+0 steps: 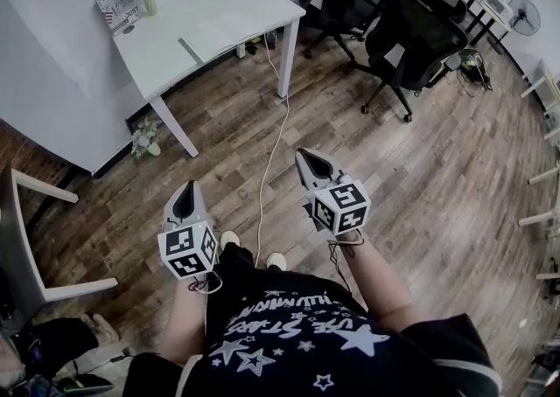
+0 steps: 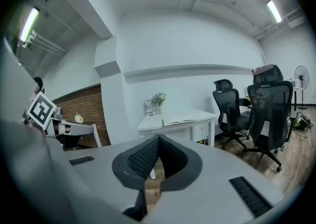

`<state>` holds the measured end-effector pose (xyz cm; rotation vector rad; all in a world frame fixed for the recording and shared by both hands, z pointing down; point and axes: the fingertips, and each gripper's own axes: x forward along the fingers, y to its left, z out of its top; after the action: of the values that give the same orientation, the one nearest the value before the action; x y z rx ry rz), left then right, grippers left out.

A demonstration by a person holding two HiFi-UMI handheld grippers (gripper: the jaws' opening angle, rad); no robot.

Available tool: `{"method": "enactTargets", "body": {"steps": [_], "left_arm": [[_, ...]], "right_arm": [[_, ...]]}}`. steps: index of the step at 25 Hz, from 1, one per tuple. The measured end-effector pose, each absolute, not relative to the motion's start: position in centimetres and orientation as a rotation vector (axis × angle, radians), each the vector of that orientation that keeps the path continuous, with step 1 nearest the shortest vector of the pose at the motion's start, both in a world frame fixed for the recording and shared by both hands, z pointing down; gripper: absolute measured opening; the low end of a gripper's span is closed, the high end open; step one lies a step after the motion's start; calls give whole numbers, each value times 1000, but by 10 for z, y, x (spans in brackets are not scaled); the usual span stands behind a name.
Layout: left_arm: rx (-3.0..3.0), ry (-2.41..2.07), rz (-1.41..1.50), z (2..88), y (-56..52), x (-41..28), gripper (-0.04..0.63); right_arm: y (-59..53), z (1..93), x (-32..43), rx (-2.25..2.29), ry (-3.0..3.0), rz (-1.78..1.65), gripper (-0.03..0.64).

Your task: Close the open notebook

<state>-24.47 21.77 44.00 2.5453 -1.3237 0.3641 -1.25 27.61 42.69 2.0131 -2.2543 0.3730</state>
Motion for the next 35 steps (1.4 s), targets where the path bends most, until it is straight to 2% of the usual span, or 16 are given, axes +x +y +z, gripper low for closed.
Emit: {"method": "enactTargets", "body": {"steps": [31, 32, 34, 35], "left_arm": [[2579, -1254, 339, 435, 214, -227, 29], [2578, -1236, 348, 438, 211, -225, 45], [2572, -1203, 360, 446, 203, -221, 169], [2568, -1190, 366, 450, 197, -218, 197]], "right_arm": [[279, 441, 3, 2047, -2291, 507, 2], [274, 443, 2, 2037, -2294, 510, 2], [264, 446, 1, 2020, -2297, 515, 2], [257, 448, 2, 2013, -2295, 514, 2]]}}
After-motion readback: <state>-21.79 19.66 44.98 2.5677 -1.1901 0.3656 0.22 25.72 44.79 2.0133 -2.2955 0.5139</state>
